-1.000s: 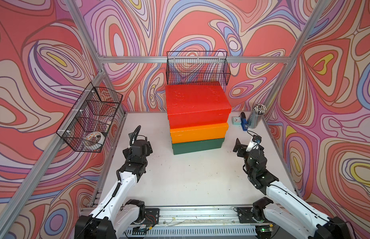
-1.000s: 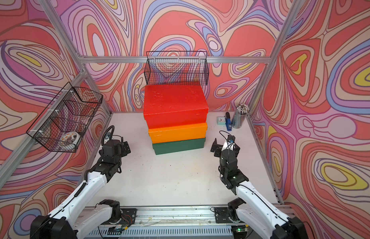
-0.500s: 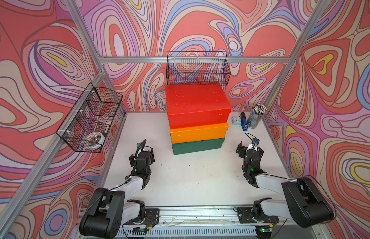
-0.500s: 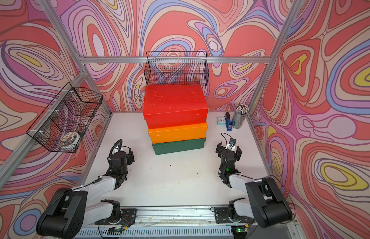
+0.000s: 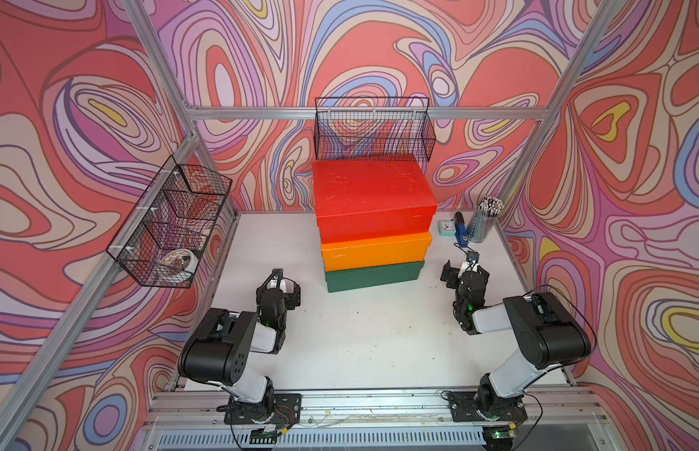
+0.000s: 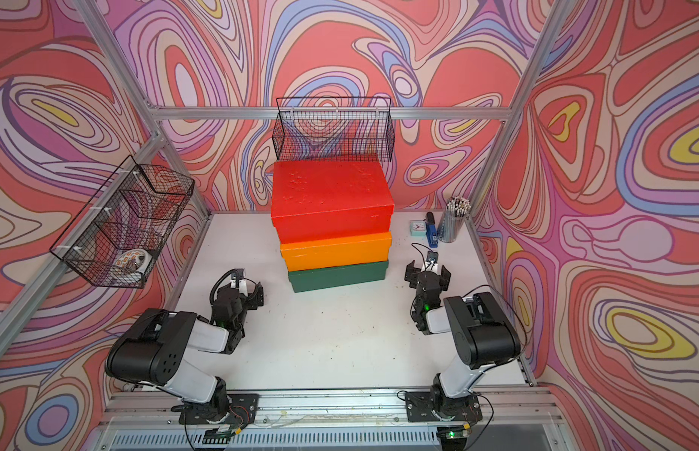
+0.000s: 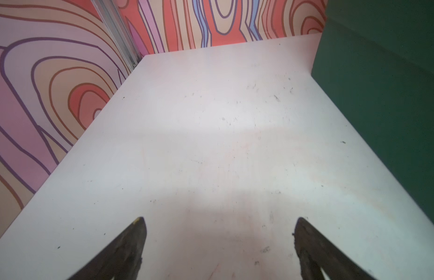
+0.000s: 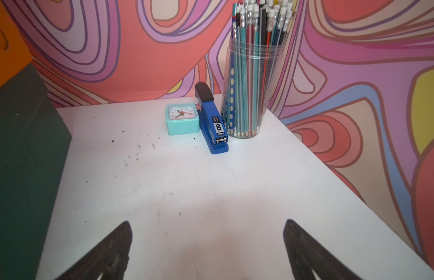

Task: Stack the shoeboxes
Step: Reset both arms

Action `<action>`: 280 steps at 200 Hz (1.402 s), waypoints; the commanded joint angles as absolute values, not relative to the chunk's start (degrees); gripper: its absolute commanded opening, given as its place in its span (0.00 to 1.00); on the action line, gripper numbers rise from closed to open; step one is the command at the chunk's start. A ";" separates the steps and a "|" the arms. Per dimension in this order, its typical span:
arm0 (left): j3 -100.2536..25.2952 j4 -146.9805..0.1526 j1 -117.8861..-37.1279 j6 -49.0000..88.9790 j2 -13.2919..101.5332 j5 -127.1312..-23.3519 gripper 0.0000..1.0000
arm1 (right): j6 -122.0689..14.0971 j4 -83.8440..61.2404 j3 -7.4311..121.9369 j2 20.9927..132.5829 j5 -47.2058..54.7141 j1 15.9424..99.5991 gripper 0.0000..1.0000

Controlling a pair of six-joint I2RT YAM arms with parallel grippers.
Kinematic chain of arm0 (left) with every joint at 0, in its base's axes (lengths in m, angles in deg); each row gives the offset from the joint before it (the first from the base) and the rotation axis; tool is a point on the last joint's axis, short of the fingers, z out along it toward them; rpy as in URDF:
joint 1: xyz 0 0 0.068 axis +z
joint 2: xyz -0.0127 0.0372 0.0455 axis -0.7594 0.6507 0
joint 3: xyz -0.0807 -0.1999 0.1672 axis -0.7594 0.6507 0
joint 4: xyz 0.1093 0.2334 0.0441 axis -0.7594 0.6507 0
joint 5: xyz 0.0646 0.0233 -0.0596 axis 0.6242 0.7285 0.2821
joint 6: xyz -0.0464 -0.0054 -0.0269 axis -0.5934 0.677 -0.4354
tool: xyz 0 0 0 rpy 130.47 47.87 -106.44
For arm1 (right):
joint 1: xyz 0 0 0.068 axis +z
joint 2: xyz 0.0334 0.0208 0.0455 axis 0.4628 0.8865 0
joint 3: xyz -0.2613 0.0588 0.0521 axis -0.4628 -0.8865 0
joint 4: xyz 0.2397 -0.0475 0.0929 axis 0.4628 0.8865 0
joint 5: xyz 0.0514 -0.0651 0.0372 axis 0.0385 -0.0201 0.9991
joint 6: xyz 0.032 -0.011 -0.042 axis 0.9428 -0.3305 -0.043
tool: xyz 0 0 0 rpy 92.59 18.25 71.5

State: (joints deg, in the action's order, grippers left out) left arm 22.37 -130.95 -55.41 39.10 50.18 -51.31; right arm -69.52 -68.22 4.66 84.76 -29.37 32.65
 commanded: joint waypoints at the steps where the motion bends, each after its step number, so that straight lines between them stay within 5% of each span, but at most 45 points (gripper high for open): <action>1: 19.21 -131.52 -53.49 38.49 49.45 -53.74 1.00 | -67.62 -62.63 7.86 85.66 -19.71 29.18 0.98; 21: 14.93 -122.36 -50.40 33.65 48.89 -53.11 1.00 | -68.28 -65.50 6.94 86.10 -18.92 28.76 0.98; 227: 15.59 -123.59 -50.11 33.56 48.76 -53.44 1.00 | -68.56 -66.92 6.70 86.31 -19.37 28.80 0.98; 255: 15.64 -123.58 -50.10 33.49 48.79 -53.46 1.00 | -67.85 -95.68 -7.22 88.99 -19.73 28.73 0.98; 280: 15.55 -123.59 -50.11 33.55 48.76 -53.44 1.00 | -67.21 -73.54 3.10 86.10 -22.11 28.71 0.98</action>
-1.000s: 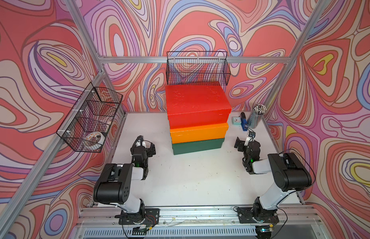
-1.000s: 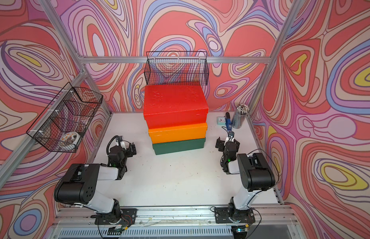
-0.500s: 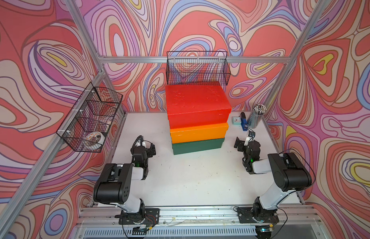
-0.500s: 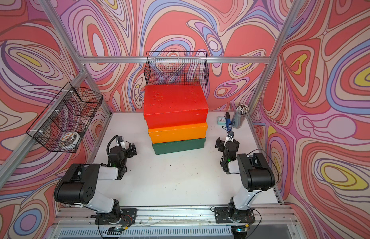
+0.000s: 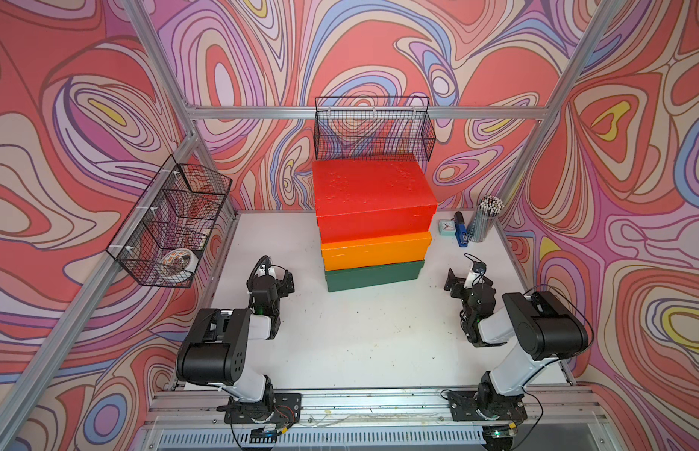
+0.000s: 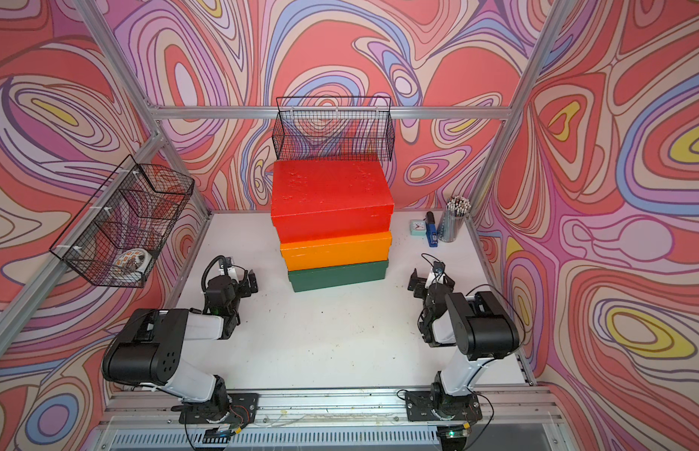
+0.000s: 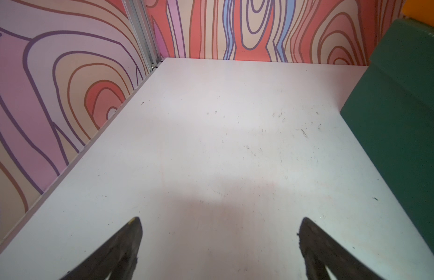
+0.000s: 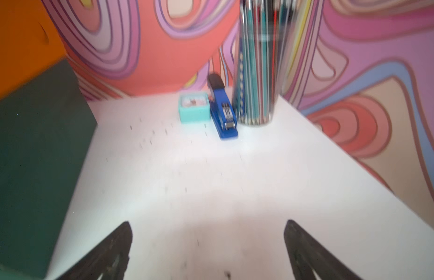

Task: Stack the shoeboxes
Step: Reset both arms

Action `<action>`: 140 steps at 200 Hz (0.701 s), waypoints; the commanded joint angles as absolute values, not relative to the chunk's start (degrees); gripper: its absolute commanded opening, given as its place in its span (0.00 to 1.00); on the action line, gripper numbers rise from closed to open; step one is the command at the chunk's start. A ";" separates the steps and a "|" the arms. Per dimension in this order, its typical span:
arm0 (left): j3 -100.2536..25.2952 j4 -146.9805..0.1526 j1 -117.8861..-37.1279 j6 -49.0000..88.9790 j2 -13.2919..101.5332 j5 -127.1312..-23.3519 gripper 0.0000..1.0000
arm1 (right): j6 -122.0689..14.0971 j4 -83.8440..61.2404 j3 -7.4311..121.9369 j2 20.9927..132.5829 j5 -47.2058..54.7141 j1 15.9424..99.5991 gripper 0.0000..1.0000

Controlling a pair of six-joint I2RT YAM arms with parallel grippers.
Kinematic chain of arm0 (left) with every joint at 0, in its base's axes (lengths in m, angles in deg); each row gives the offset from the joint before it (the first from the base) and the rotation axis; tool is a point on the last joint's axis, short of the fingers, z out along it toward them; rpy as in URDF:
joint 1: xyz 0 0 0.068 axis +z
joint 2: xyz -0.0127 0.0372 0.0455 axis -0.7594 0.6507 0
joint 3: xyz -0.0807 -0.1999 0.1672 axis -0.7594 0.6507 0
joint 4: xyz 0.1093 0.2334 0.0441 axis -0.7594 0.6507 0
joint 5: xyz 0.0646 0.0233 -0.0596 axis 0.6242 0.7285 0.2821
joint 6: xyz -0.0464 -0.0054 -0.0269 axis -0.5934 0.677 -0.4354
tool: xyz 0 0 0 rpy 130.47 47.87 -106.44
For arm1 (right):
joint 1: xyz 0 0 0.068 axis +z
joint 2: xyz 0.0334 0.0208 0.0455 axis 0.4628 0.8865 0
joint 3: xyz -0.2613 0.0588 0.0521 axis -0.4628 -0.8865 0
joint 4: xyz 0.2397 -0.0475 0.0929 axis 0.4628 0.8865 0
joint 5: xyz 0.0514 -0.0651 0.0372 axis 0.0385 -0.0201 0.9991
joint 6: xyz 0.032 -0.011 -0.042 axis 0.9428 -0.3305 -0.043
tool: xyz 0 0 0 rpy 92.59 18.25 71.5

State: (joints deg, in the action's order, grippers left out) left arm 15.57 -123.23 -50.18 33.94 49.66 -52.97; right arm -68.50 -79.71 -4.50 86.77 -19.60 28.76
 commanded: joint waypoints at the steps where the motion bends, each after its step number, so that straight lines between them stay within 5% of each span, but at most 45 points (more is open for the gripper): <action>1: 15.57 -123.57 -50.11 33.58 48.76 -53.43 1.00 | -67.14 -72.53 3.66 86.14 -22.12 28.71 0.98; 140: 15.41 -123.35 -50.09 33.61 48.76 -53.62 1.00 | -68.11 -67.03 6.83 86.56 -22.22 29.26 0.98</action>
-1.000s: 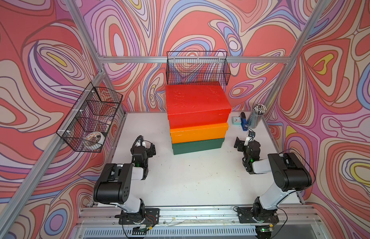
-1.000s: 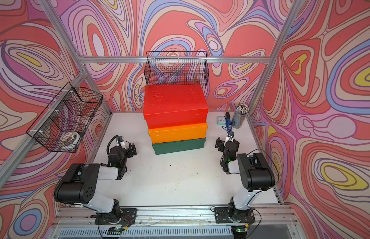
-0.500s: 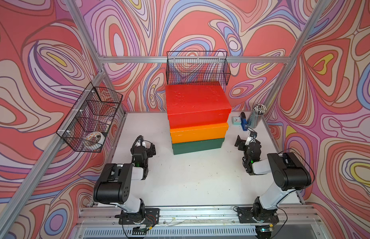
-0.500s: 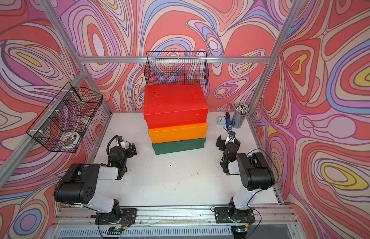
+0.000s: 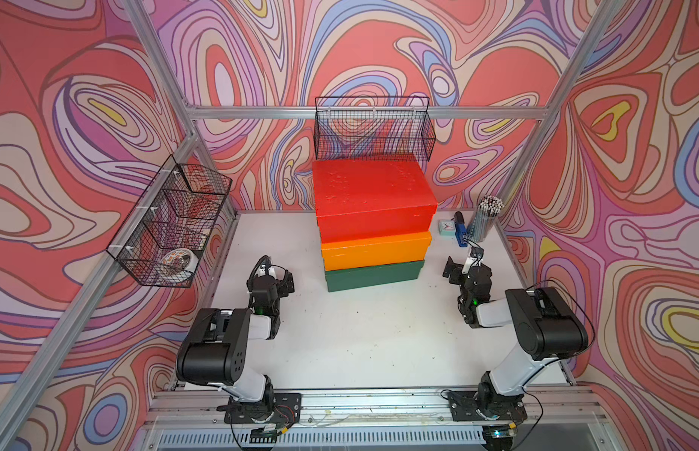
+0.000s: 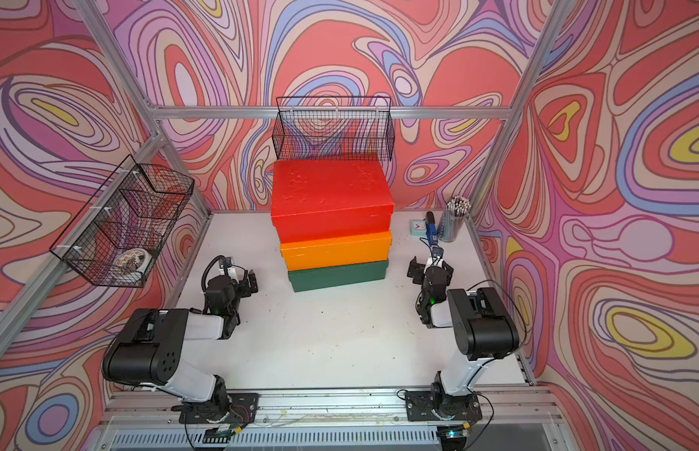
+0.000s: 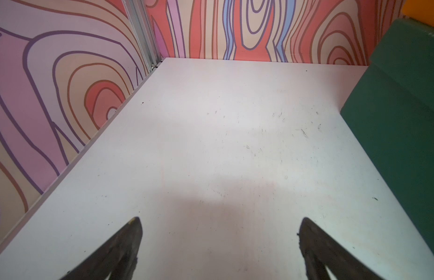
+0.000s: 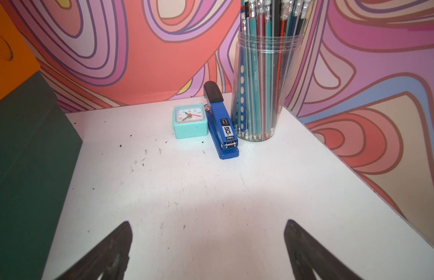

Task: Stack the shoeboxes
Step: Reset both arms

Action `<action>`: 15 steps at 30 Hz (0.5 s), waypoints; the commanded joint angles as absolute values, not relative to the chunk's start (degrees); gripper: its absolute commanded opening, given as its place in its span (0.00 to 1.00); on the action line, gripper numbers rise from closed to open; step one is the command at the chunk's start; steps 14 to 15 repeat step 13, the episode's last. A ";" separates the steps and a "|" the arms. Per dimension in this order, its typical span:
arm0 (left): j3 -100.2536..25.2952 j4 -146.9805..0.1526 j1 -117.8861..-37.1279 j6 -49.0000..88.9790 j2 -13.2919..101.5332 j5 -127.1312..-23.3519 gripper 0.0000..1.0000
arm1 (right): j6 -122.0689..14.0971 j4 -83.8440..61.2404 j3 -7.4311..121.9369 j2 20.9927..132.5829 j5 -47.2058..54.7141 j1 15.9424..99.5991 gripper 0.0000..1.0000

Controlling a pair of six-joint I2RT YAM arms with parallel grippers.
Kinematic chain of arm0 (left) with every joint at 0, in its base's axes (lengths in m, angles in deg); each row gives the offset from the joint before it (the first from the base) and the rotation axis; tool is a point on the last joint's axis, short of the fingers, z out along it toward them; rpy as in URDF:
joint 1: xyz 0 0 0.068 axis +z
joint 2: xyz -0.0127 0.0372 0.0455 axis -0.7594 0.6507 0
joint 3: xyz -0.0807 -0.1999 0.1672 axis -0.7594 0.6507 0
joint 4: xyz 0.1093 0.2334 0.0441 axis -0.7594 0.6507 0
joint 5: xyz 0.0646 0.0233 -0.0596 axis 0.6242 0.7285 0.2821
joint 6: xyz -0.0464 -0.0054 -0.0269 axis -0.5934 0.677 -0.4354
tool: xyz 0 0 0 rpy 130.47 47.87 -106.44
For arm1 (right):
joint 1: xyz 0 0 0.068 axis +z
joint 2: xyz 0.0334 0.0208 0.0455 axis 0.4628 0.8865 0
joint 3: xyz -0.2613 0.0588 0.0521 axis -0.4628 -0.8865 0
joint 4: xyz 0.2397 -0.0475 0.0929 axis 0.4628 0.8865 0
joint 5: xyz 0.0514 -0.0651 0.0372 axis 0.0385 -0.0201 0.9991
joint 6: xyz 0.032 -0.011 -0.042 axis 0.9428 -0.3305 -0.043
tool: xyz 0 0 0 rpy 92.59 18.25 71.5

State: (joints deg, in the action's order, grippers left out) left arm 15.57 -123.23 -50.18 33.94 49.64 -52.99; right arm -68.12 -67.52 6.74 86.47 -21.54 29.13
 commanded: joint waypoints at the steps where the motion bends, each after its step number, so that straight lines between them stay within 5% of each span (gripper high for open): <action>1: 15.41 -123.32 -50.10 33.56 48.76 -53.61 1.00 | -68.12 -67.08 6.80 86.54 -22.22 29.29 0.99; 15: 15.07 -122.61 -50.29 33.99 48.83 -53.99 1.00 | -68.12 -67.20 6.71 86.45 -22.15 29.33 0.98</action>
